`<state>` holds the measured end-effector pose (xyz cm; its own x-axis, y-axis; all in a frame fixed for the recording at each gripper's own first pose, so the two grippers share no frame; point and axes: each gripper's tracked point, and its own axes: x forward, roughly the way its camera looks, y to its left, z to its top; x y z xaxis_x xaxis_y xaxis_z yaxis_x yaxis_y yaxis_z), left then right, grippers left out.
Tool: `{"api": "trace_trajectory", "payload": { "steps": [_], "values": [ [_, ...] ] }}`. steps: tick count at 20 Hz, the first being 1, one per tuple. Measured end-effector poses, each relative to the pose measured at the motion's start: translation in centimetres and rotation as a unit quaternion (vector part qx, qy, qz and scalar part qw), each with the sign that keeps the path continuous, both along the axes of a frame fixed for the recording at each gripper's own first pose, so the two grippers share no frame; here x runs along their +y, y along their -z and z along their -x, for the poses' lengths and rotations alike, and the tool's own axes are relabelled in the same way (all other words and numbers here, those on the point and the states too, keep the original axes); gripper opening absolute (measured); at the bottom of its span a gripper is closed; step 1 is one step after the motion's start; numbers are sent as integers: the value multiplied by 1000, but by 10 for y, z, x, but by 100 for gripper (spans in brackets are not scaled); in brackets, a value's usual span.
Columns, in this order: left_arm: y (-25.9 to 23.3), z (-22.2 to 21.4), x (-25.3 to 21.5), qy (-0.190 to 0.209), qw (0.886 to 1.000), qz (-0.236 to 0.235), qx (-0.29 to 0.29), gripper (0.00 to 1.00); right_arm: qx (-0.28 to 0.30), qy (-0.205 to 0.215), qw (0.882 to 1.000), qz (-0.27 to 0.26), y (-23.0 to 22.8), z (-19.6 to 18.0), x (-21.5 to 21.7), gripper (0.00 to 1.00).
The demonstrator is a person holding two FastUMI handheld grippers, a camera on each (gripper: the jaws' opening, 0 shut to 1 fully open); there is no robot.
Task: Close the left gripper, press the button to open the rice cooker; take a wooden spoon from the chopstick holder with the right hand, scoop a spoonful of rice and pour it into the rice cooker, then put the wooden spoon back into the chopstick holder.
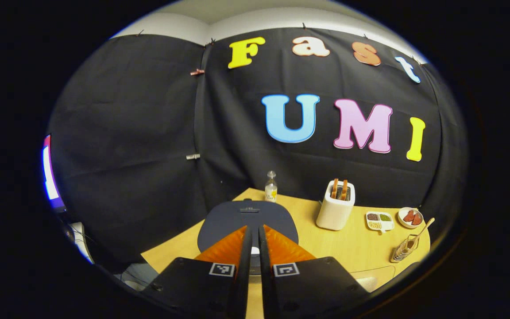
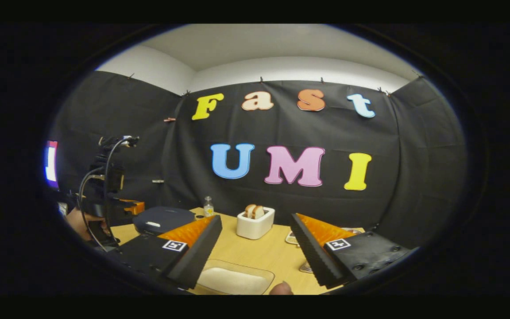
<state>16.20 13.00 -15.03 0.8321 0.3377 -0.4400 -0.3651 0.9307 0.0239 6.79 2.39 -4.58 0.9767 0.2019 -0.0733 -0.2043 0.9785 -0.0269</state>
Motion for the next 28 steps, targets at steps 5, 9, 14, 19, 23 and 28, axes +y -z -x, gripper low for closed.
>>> {"api": "trace_trajectory", "payload": {
  "steps": [5, 9, 14, 19, 23, 28],
  "values": [
    [71, -5, 39, -36, 994, 36, 96, 10, 17, 18, 1000, 4, 4, -4, 17, 98],
    [84, -23, 36, -11, 991, 83, 101, 7, 20, 25, 999, 26, 7, -1, 31, 98],
    [101, -24, 30, 12, 987, 92, 130, 6, 18, 22, 999, 33, 3, 6, 52, 98],
    [113, -22, 35, 2, 983, 68, 169, 6, 22, 32, 999, 37, 6, 8, 50, 96],
    [102, -24, 31, 13, 988, 64, 143, 6, 17, 49, 998, 33, 0, 11, 36, 98],
    [44, -36, 33, 20, 998, 5, 68, 6, 26, 61, 997, 26, 4, 14, 22, 98]
  ]
}}
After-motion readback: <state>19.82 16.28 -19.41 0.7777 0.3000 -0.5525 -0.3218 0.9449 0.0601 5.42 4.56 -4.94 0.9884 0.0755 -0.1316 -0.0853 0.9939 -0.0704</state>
